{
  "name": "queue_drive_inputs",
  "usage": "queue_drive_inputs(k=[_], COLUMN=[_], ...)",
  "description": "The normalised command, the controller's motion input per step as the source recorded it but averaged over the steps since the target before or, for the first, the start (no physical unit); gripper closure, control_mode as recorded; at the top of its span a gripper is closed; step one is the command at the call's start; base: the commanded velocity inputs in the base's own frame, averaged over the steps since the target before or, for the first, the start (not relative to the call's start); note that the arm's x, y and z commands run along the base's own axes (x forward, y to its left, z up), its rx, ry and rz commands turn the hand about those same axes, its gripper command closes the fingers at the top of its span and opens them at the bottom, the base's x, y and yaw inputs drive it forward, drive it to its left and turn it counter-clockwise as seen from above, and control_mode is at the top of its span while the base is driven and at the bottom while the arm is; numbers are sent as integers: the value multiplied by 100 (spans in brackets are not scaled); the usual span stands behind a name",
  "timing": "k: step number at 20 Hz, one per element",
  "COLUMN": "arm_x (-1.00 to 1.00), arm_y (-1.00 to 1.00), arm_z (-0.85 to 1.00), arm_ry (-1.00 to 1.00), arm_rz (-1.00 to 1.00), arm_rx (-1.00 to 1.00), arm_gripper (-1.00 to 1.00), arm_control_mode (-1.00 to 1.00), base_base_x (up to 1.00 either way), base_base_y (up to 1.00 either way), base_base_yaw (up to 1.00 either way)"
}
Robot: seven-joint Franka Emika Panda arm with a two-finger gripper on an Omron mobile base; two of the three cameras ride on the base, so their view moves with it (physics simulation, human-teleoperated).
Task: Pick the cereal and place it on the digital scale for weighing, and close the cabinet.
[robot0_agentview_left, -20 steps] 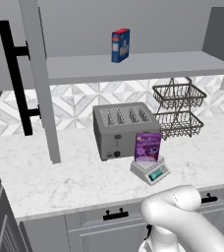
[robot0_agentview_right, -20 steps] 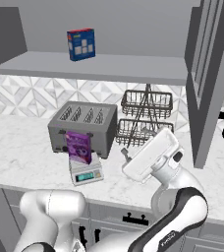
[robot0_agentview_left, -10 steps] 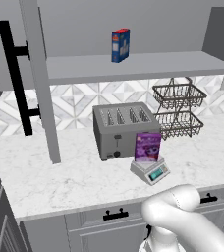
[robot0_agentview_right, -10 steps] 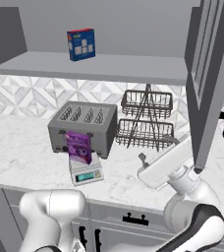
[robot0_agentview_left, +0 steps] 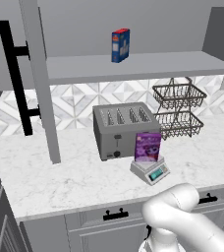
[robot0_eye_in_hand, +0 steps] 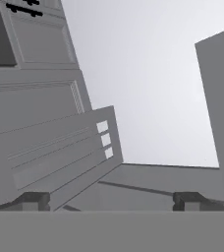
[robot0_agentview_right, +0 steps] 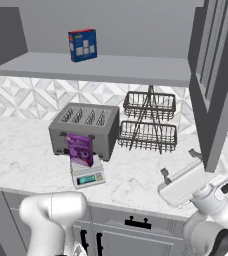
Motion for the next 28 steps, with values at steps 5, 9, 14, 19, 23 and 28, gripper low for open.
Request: queue_drive_inputs(k=[5, 9, 14, 19, 23, 28], arm_x=[0, 0, 12, 27, 13, 9], arm_y=[-47, -64, -49, -31, -42, -15], arm_z=[23, 0, 6, 54, 16, 30], arm_ry=[0, 2, 4, 5, 9, 1], arm_rz=[0, 0, -1, 0, 0, 0], arm_rx=[6, 3, 1, 4, 3, 3], arm_gripper=[-100, -100, -100, -100, -100, -100], arm_control_mode=[-100, -100, -100, -100, -100, -100], base_base_x=[0, 0, 0, 0, 0, 0], base_base_y=[0, 0, 0, 0, 0, 0], base_base_yaw=[0, 0, 0, 0, 0, 0])
